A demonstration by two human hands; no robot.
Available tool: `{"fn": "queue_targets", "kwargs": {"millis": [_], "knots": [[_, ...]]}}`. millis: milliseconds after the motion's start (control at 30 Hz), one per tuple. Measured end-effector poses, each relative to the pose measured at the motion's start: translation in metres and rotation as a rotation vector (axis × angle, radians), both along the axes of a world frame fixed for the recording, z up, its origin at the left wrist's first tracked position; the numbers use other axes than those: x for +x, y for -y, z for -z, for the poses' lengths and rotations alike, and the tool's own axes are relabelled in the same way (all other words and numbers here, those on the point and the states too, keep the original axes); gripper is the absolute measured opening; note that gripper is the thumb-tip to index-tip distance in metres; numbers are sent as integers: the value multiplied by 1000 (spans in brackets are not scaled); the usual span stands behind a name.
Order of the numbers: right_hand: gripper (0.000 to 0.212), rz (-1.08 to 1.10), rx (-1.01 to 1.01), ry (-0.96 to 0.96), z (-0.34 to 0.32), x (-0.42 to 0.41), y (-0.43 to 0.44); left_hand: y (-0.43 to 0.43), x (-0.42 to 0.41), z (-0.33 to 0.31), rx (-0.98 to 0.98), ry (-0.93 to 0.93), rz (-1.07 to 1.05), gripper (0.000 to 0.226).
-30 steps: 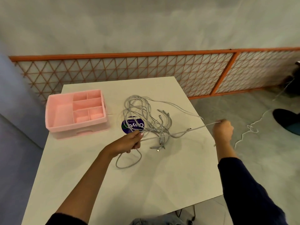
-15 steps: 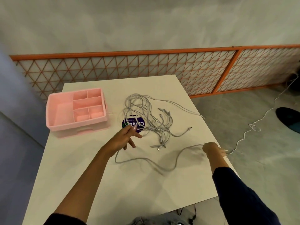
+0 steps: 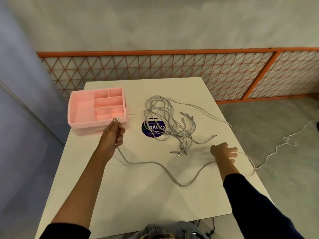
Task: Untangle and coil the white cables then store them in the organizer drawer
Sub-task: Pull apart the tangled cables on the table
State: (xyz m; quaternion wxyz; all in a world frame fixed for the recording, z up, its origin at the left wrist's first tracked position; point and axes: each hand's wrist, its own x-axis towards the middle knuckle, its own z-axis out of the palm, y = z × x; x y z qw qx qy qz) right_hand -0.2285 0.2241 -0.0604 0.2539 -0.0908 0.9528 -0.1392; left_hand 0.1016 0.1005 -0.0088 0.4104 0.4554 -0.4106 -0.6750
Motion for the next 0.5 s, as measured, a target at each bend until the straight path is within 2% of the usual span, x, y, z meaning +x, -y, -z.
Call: {"fn": "queue_targets", "kwargs": {"millis": [100, 167, 233, 333, 400, 500], "knots": [[42, -416, -65, -46, 2, 42, 25, 0, 2, -1, 34, -95, -10, 37], [44, -734, -257, 115, 5, 79, 39, 1, 0, -3, 63, -168, -7, 38], [61, -1010, -388, 344, 4, 113, 47, 2, -1, -6, 82, -244, -3, 39], [78, -1288, -300, 529, 3, 158, 55, 5, 2, -11, 95, -385, -13, 39], [68, -1361, -215, 522, 6, 174, 55, 9, 11, -16, 88, -484, -47, 38], [33, -1442, -95, 473, 15, 167, 44, 15, 32, -24, 36, -577, -125, 34]]}}
